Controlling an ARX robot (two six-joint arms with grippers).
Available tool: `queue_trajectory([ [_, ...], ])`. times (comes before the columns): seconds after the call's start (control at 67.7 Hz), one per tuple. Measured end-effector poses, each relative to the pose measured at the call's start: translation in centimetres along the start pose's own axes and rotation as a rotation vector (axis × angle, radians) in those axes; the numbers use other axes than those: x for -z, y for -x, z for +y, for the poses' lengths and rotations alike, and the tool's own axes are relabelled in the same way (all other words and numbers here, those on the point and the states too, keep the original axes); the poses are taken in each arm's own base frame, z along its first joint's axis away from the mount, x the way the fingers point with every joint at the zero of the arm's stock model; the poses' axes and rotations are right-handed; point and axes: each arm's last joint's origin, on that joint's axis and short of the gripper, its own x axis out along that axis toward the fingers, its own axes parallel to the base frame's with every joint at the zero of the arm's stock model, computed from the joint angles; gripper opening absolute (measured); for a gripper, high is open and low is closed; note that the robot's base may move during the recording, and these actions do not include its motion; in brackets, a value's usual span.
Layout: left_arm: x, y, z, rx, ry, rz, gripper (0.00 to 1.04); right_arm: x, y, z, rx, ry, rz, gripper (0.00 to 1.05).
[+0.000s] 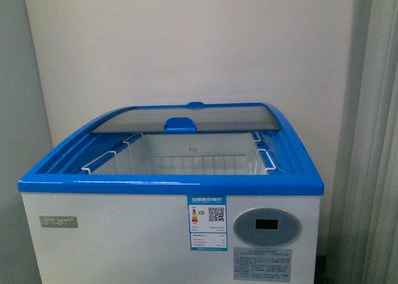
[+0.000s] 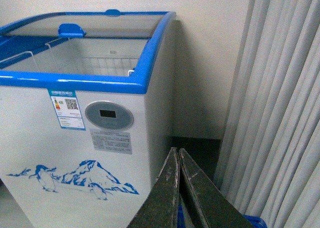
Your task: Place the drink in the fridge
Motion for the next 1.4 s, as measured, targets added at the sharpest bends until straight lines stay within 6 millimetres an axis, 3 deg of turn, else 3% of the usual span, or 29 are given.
queue_trajectory([
  [0.827,0.0,0.0,0.0,0.0,0.0,0.0,0.03,3.8,0.0,0.0,0.0,0.0,-0.006,0.03],
  [1.078,0.0,0.0,0.0,0.0,0.0,0.0,0.03,3.7,0.1,0.0,-0.001,0.001,-0.016,0.03],
  [1.315,0.0,0.0,0.0,0.0,0.0,0.0,0.41,3.7,0.1,0.0,-0.001,0.002,-0.017,0.43],
  [1.404,0.0,0.0,0.0,0.0,0.0,0.0,0.6,3.7,0.1,0.0,-0.001,0.002,-0.017,0.62],
])
